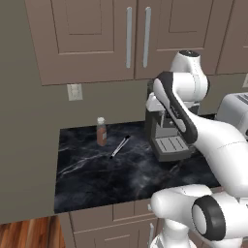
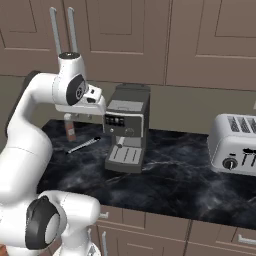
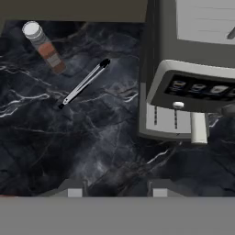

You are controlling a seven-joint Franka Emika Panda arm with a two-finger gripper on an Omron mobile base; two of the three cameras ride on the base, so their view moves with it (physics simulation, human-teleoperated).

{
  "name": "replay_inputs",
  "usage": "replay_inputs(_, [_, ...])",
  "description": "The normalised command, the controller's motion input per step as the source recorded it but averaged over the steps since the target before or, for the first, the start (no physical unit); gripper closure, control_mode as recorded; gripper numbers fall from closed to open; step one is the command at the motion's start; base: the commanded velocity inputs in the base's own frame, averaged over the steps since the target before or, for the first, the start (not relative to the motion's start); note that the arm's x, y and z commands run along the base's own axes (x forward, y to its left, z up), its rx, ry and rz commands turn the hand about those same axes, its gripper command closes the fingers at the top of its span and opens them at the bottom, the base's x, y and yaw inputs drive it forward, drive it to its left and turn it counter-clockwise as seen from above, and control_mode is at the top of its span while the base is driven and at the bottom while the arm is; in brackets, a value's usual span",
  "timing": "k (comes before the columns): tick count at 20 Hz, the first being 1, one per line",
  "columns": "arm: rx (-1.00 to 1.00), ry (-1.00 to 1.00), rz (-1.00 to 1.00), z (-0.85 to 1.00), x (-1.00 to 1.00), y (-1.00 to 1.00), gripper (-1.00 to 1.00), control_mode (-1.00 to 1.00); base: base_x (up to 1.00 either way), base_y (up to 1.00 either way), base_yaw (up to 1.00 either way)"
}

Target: Pick the pan from the cabinet and place it on the stove. Then turn on the stove burner for the pan.

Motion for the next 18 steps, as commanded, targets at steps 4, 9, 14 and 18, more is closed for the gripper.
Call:
replay_inputs(4, [0.00,-0.10,0.00,0.02,-0.27,0.00,-1.00,-1.00,0.00,0.00,0.00])
replay_inputs(9, [-0.02,-0.30,0.00,0.06,-0.44,-0.13,-1.00,-1.00,0.00,0.00,0.00])
replay_inputs(14, [0.00,-0.37,0.00,0.17,-0.52,-0.06,-1.00,-1.00,0.00,0.00,0.00])
replay_inputs(18, [0.00,-0.33,-0.05,0.26,-0.20,0.12,-1.00,-1.00,0.00,0.00,0.00])
